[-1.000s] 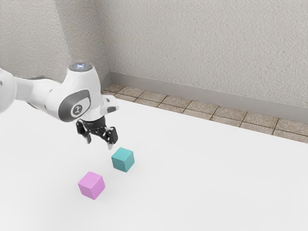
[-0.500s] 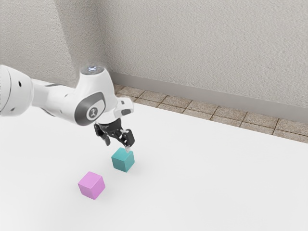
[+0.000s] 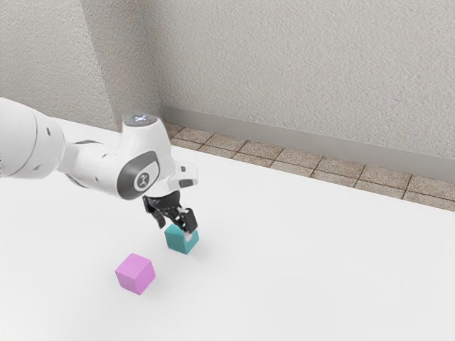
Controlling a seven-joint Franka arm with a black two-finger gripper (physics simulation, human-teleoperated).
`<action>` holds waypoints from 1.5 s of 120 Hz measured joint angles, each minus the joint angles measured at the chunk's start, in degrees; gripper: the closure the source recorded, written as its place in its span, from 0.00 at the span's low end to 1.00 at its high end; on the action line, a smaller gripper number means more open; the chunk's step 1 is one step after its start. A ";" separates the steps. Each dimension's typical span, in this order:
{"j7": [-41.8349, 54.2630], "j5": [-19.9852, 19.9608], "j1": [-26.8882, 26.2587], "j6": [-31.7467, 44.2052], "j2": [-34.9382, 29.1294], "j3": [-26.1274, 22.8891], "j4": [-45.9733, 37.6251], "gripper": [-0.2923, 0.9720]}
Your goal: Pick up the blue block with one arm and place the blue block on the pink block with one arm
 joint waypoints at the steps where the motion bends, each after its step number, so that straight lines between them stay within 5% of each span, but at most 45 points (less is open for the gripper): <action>1: 0.13 -0.02 0.03 0.04 0.08 0.00 0.00 0.25; 180: 7.74 -8.37 1.18 6.37 7.34 -0.49 3.24 0.25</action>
